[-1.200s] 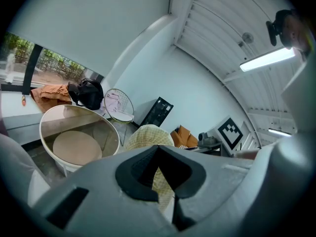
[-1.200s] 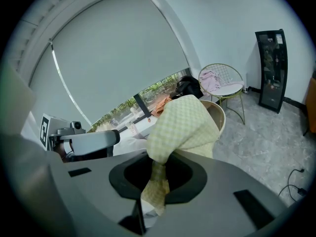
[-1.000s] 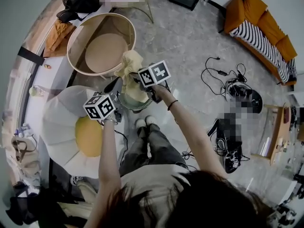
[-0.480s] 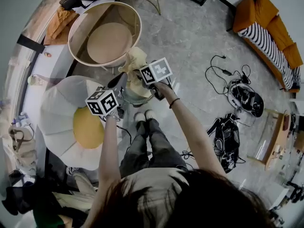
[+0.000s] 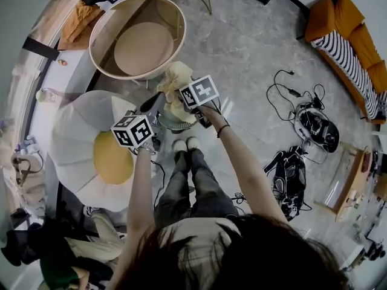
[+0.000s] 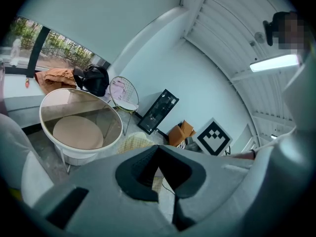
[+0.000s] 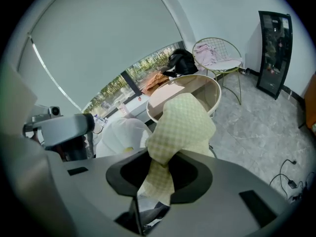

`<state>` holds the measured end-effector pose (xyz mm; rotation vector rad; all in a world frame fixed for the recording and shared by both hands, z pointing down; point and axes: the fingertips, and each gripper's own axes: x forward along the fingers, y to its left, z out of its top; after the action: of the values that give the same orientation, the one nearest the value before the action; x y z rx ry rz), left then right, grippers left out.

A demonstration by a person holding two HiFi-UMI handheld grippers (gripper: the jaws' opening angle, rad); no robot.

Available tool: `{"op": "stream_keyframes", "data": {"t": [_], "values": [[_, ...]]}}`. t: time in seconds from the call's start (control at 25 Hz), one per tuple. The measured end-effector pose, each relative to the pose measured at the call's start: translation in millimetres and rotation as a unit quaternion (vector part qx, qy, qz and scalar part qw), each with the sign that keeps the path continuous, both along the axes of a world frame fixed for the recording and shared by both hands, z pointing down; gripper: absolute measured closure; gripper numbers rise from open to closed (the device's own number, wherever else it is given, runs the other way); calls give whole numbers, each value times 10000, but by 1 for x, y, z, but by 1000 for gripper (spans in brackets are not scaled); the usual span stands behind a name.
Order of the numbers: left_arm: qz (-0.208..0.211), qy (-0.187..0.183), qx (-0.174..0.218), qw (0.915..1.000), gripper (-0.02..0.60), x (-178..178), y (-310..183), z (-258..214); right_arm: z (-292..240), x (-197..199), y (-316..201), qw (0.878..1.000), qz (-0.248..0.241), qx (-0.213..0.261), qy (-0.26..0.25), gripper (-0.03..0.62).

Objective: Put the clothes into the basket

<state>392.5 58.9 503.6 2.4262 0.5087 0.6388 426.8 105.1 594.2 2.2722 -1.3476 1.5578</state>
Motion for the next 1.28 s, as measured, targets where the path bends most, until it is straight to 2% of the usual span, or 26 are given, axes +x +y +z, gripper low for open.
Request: {"op": "stream_keyframes", "data": {"t": [0.08,0.32,0.52,0.88,1.28], "values": [[-7,-62,-10,10000,571,0,1,6,14,-1,2,9999,2,-108,-57,479],[-32,-212,-42,9998,571,-4,1,19,32,-8,-1,9996,-100,-225,-105,465],[-58,-293,-62,9995,571,-7,1,27,38,-9,4,9996,70,-150,-206,465],[-71,-340,-62,9994,571,-9,5,28,32,-4,12,9997,122,-207,-51,465],[-93,-298,-58,9995,571,-15,10,22,20,-11,13,9996,257,64,-137,474]]}}
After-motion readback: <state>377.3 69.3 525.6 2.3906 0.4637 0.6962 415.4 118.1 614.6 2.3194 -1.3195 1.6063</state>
